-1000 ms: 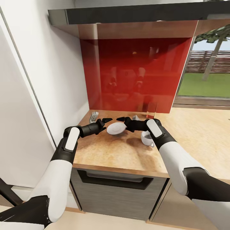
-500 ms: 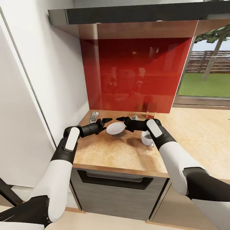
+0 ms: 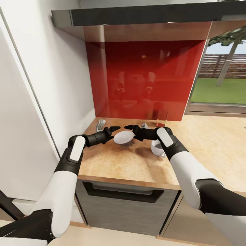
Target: Set up a coffee station on the kitchen countertop: keep the coffee maker on the countertop, move the bottle of coffee from the kitchen shelf to the counter next to the coffee maker, place a paper coffee filter on top of the coffee maker, put the saucer next to the coffee maker with the coffee cup on the saucer, and place the electric kettle next to the coffee maker.
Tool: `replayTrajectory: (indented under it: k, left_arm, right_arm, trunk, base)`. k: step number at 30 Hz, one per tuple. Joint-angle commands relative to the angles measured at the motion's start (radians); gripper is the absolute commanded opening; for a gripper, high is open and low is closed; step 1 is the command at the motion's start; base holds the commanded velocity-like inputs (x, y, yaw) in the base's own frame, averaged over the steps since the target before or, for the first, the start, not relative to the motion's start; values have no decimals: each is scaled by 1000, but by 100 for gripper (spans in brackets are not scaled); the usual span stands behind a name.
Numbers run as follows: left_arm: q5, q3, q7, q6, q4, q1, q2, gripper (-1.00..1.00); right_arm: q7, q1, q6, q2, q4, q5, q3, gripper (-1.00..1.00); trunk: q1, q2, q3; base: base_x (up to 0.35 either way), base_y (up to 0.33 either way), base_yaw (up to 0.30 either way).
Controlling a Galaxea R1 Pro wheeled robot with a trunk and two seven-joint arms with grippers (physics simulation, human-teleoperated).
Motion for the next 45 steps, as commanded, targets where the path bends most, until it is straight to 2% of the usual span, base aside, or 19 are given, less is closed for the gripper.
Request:
replayTrajectory:
  k: [1,6,13,36,41,45]
  left_arm:
    - [-5,5,-7,7,0,-1,-1,100]
    - [-4,1,-8,10,5,-1,-1,100]
    - [-3,-28,-7,13,7,-1,-1,100]
    - [-3,-32,-4,13,8,-1,-1,100]
    - [-3,-31,-4,13,7,-1,-1,100]
    - [-3,-32,-4,13,7,-1,-1,100]
  right_arm:
    - [6,-1,2,0,0,6,0,100]
    - [6,-1,2,0,0,6,0,100]
    - [6,-1,2,0,0,6,0,100]
    - [10,-1,3,0,23,6,1,100]
    - [57,-1,4,0,47,5,2,100]
    - [69,-1,3,0,50,5,2,100]
  trunk:
    - [0,-1,-1]
    - [0,-1,-1]
    - [0,-1,-1]
    - [0,-1,-1]
    - [0,-1,-1]
    - [0,-1,-1]
  base:
    - [0,0,0]
    - [0,0,0]
    - [0,0,0]
    - [0,0,0]
    - [0,0,0]
    - [0,0,0]
